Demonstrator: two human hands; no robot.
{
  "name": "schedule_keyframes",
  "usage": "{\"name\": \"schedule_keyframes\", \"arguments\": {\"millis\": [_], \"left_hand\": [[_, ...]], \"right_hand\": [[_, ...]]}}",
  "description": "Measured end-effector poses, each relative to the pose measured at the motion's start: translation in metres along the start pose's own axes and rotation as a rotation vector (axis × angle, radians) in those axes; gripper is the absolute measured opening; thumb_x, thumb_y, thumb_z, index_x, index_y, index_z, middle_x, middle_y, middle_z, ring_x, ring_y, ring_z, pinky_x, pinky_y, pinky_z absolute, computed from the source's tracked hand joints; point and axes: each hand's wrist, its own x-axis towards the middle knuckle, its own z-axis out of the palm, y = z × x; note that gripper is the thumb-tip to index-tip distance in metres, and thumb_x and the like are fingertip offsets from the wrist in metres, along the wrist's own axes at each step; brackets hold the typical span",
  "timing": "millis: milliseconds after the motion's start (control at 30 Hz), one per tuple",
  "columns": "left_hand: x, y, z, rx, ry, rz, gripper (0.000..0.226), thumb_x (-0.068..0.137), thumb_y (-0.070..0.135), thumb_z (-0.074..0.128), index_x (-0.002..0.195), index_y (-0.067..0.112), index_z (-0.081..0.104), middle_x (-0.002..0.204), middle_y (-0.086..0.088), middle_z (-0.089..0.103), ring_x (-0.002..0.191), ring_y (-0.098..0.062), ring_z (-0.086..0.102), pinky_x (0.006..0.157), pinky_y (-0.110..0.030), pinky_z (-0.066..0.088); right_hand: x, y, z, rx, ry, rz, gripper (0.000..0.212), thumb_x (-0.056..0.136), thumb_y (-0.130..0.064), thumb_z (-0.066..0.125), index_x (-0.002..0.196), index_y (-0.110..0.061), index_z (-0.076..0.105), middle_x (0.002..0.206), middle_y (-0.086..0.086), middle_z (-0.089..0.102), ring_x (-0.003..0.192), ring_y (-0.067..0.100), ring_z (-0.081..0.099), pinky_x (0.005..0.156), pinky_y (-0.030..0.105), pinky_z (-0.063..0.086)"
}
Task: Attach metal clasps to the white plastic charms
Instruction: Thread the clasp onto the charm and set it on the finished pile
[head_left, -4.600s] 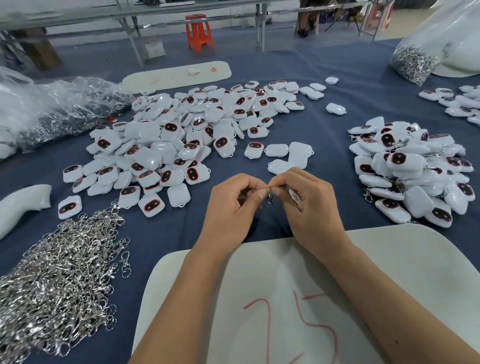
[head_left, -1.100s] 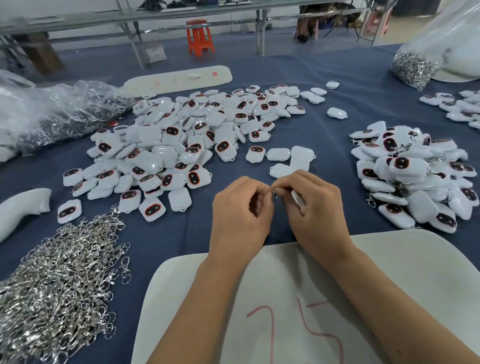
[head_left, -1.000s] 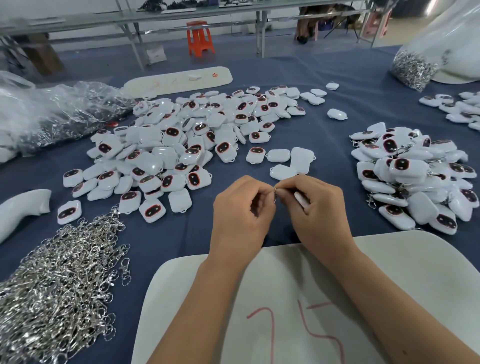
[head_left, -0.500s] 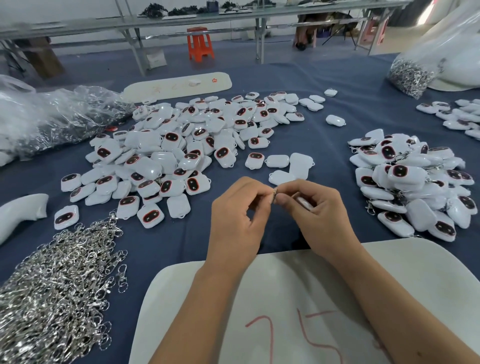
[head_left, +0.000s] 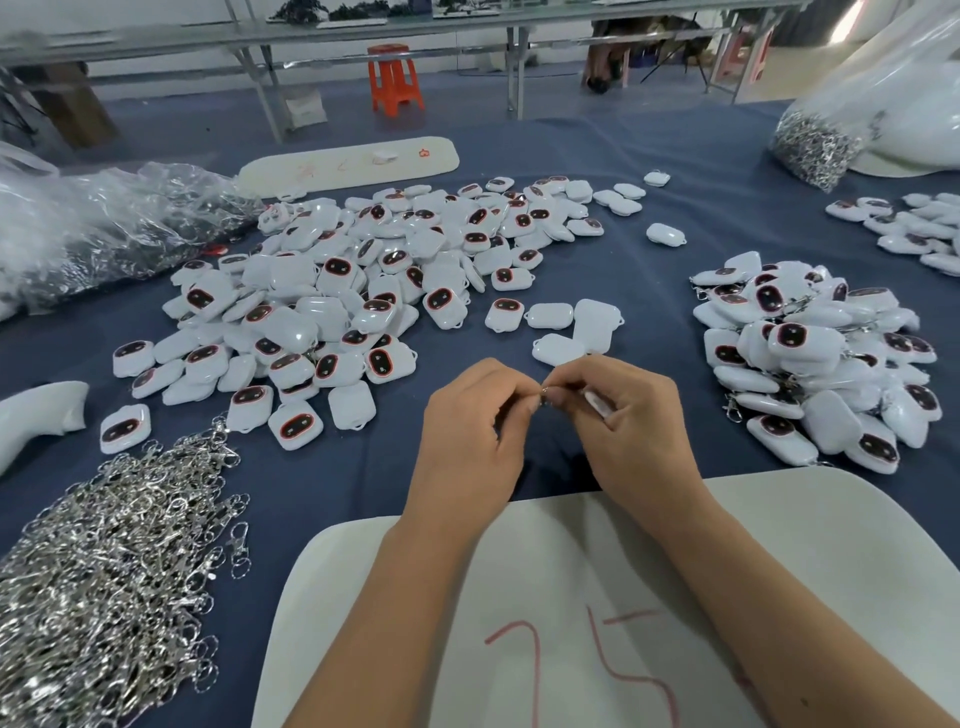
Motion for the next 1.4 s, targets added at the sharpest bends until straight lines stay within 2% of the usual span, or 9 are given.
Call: {"name": "schedule_keyframes", "arguments": {"millis": [100, 267, 433, 633, 900, 1100, 1200, 1267, 1400], "left_hand": [[-0.001, -0.001, -0.002, 0.028, -0.007, -0.007, 0.017, 0.092, 0.003, 0.065, 0.084, 0.018, 0.068, 0.083, 0.013, 0.062, 0.079, -0.010, 0.059, 0.070, -0.016, 0.042], [-0.001, 0.001, -0.002, 0.055, -0.022, -0.043, 0.017, 0.094, 0.003, 0.064, 0.084, 0.017, 0.066, 0.082, 0.011, 0.062, 0.079, -0.010, 0.058, 0.070, -0.020, 0.044], [-0.002, 0.003, -0.002, 0.056, -0.022, -0.137, 0.020, 0.096, 0.004, 0.060, 0.083, 0.020, 0.062, 0.083, 0.013, 0.060, 0.081, -0.010, 0.058, 0.070, -0.019, 0.043], [-0.001, 0.010, -0.002, 0.039, 0.010, -0.054, 0.016, 0.097, 0.004, 0.060, 0.086, 0.016, 0.062, 0.084, 0.010, 0.059, 0.080, -0.012, 0.056, 0.069, -0.018, 0.041], [-0.002, 0.017, 0.004, -0.044, 0.121, -0.068, 0.016, 0.098, 0.002, 0.058, 0.088, 0.014, 0.060, 0.084, 0.007, 0.058, 0.079, -0.012, 0.055, 0.070, -0.015, 0.038], [-0.003, 0.019, 0.010, -0.172, 0.135, -0.084, 0.016, 0.100, 0.003, 0.057, 0.090, 0.015, 0.062, 0.083, 0.007, 0.061, 0.077, -0.018, 0.058, 0.068, -0.025, 0.046], [-0.002, 0.019, 0.011, -0.215, 0.150, -0.096, 0.016, 0.099, 0.005, 0.057, 0.091, 0.017, 0.063, 0.084, 0.007, 0.062, 0.075, -0.020, 0.059, 0.066, -0.031, 0.048], [-0.002, 0.020, 0.012, -0.230, 0.155, -0.100, 0.016, 0.099, 0.005, 0.058, 0.091, 0.018, 0.063, 0.084, 0.007, 0.063, 0.074, -0.021, 0.060, 0.065, -0.032, 0.048], [-0.001, 0.020, 0.013, -0.237, 0.160, -0.117, 0.013, 0.099, 0.009, 0.058, 0.091, 0.017, 0.063, 0.082, 0.008, 0.065, 0.074, -0.020, 0.060, 0.065, -0.027, 0.047]], "right_hand": [[0.000, 0.001, 0.000, -0.056, -0.031, -0.017, 0.018, 0.089, 0.004, 0.073, 0.083, -0.012, 0.074, 0.076, -0.007, 0.070, 0.073, 0.016, 0.064, 0.069, 0.037, 0.050], [0.001, 0.002, 0.000, -0.117, -0.050, -0.022, 0.019, 0.088, 0.003, 0.073, 0.083, -0.015, 0.074, 0.076, -0.014, 0.067, 0.076, 0.013, 0.063, 0.069, 0.026, 0.049], [0.000, -0.002, 0.001, -0.132, -0.027, -0.086, 0.016, 0.086, 0.001, 0.069, 0.082, -0.013, 0.075, 0.078, -0.010, 0.069, 0.074, 0.012, 0.065, 0.069, 0.034, 0.052], [-0.001, -0.002, 0.000, -0.109, 0.046, -0.129, 0.015, 0.089, 0.004, 0.069, 0.084, -0.009, 0.074, 0.079, -0.002, 0.071, 0.075, 0.023, 0.066, 0.069, 0.044, 0.051], [-0.003, -0.005, 0.003, -0.035, 0.119, -0.177, 0.011, 0.094, 0.001, 0.071, 0.087, -0.008, 0.073, 0.083, -0.002, 0.070, 0.079, 0.022, 0.066, 0.070, 0.040, 0.051], [-0.004, -0.005, 0.004, 0.210, 0.117, -0.014, 0.017, 0.094, 0.003, 0.072, 0.088, -0.014, 0.072, 0.080, -0.013, 0.070, 0.077, 0.007, 0.064, 0.074, 0.014, 0.045], [-0.005, -0.006, 0.006, 0.403, 0.090, 0.105, 0.016, 0.096, -0.001, 0.070, 0.088, -0.014, 0.071, 0.078, -0.010, 0.069, 0.075, 0.008, 0.059, 0.074, 0.019, 0.046], [-0.005, -0.007, 0.005, 0.459, 0.067, 0.128, 0.016, 0.097, 0.000, 0.069, 0.088, -0.013, 0.071, 0.076, -0.010, 0.068, 0.071, 0.004, 0.057, 0.071, 0.016, 0.045], [-0.003, -0.007, 0.004, 0.529, 0.027, 0.192, 0.022, 0.098, 0.001, 0.067, 0.086, -0.017, 0.072, 0.076, -0.006, 0.069, 0.067, 0.003, 0.056, 0.067, 0.014, 0.044]]}}
